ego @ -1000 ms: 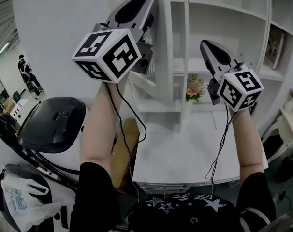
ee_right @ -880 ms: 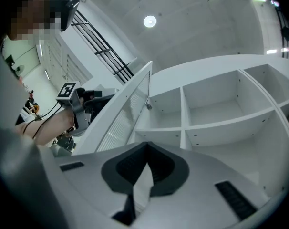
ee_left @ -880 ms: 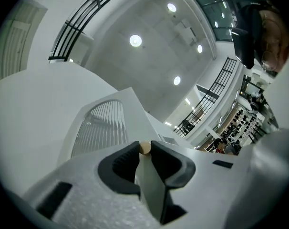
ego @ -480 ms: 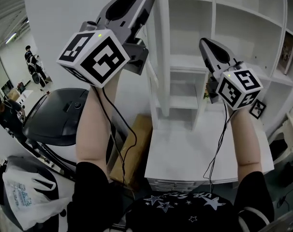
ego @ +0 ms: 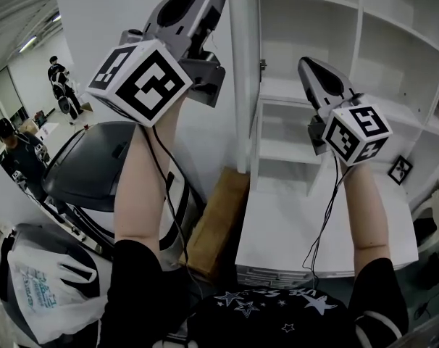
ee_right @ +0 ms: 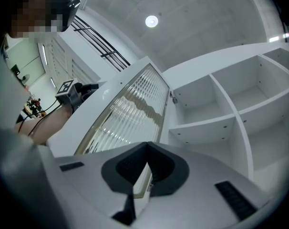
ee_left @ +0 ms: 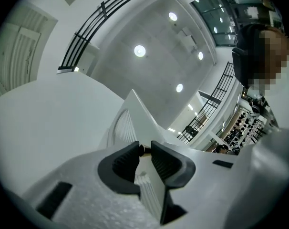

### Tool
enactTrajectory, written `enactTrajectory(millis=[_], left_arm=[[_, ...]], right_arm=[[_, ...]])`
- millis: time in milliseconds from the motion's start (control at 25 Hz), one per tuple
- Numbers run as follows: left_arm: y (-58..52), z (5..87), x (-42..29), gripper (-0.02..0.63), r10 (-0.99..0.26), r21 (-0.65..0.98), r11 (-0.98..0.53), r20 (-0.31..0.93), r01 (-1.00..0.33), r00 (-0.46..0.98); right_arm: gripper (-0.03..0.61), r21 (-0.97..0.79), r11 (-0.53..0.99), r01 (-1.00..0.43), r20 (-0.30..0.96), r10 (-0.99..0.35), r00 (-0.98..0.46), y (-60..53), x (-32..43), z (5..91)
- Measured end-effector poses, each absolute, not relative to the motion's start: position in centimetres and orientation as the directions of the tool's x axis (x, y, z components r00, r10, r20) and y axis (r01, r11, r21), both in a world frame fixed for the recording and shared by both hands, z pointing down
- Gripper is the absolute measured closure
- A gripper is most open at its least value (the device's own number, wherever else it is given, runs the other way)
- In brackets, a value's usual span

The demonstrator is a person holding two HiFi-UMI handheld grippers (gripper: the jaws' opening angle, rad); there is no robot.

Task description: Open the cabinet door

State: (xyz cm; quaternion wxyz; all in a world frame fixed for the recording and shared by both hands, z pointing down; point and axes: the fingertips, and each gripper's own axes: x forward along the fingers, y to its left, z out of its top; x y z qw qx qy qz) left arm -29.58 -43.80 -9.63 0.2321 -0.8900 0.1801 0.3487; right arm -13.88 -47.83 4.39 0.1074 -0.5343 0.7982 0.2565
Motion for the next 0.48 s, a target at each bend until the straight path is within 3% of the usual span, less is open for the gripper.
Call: enactTrajectory(millis=[480], left_arm=[[-43.9,-9.4,-29.5,0.535,-0.164,-0.357,-0.764,-0.698,-0.538,0.697]], right_arm=[[0.572,0.274,0.321,-0.907,-0.447,-0.792,-0.416,-49.6,-16.0,4.9]])
